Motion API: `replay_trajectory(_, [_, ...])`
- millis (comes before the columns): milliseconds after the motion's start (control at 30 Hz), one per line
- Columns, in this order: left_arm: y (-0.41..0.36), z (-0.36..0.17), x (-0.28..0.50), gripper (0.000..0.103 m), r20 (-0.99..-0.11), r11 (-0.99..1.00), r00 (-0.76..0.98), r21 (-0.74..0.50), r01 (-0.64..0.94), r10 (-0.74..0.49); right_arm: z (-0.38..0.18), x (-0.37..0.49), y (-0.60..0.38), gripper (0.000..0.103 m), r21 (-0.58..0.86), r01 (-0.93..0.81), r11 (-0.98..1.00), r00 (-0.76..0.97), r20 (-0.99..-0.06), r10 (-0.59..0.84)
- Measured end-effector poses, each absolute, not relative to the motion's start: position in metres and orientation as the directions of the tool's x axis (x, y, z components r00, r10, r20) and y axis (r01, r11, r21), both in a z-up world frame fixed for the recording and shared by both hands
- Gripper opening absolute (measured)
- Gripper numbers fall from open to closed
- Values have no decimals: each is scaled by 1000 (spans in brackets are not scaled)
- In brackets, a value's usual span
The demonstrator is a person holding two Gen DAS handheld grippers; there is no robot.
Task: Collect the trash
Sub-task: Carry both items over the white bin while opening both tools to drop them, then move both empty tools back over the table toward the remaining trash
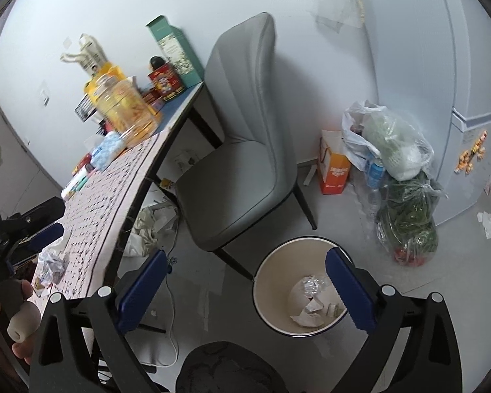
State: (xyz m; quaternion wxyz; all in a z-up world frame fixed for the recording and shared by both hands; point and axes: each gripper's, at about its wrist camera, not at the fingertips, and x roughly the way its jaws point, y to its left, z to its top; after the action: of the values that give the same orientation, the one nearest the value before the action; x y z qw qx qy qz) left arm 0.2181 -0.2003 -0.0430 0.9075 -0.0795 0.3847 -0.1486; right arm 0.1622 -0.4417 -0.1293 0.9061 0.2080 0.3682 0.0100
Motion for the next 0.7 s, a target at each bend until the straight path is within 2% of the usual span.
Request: replay_trajectory(700, [-50, -23, 141, 97, -594, 945, 774, -327, 17, -219, -80, 160, -299, 95, 301, -90, 949, 714, -645, 273])
